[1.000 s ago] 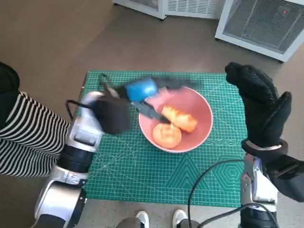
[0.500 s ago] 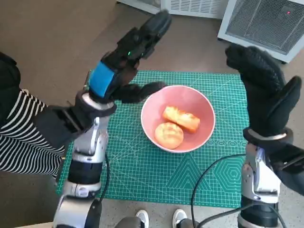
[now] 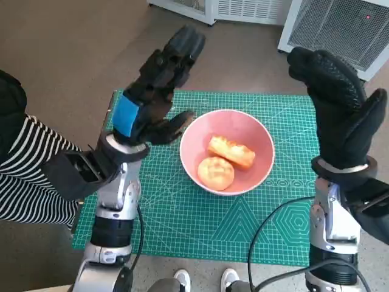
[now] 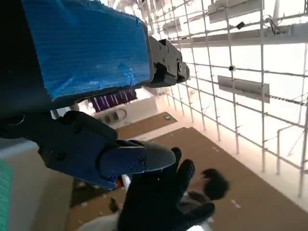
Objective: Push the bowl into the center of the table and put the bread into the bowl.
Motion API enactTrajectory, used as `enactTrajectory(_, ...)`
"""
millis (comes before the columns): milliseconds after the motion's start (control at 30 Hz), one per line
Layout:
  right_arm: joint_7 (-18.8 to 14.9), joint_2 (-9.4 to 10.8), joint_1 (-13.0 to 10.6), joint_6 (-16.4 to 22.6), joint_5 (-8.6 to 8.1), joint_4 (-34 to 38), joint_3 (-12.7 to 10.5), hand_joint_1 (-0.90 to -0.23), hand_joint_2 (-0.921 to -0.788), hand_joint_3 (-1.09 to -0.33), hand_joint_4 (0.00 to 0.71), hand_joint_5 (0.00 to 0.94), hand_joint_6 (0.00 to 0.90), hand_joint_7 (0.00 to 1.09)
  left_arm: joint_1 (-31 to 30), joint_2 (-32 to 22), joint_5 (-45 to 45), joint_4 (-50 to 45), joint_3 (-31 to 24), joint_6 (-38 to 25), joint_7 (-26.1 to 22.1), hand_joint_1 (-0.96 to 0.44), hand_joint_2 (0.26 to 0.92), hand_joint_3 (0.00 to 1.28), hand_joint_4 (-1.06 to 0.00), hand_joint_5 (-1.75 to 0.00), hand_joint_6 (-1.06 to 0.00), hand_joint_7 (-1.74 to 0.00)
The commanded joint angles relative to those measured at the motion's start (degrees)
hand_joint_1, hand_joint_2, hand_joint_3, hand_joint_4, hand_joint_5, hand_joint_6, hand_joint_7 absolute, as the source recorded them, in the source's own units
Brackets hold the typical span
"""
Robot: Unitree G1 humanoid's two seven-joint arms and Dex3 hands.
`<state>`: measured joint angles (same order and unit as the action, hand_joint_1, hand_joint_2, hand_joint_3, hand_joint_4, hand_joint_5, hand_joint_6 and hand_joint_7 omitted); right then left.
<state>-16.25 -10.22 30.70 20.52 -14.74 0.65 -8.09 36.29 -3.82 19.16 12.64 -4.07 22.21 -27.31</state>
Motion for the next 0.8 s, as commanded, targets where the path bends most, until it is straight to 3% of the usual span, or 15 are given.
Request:
enactTrajectory(33,-0.15,-0.45,-0.13,0.03,1.29,1.57,0.33,-0.688,-0.921,-0.670,0.185,0.003,0.066,0.47,-0.83,0.35,1.20,-1.31,0.07,-0.23,-0.72,-0.69,0.921,0.45,-0.11,-0.01,-0.20,0.00)
enactTrajectory(800,0.81,-0.18,-0.14,5.94,5.68,8.48,0.64,-0.707,-0.921,-0.688,0.175,0.000,0.042,0.48,-0.35,1.24,2.96,3.57,-1.71,5.55,-4.06,-0.68,0.921,0.45,-0.04,0.00,-0.12,0.00)
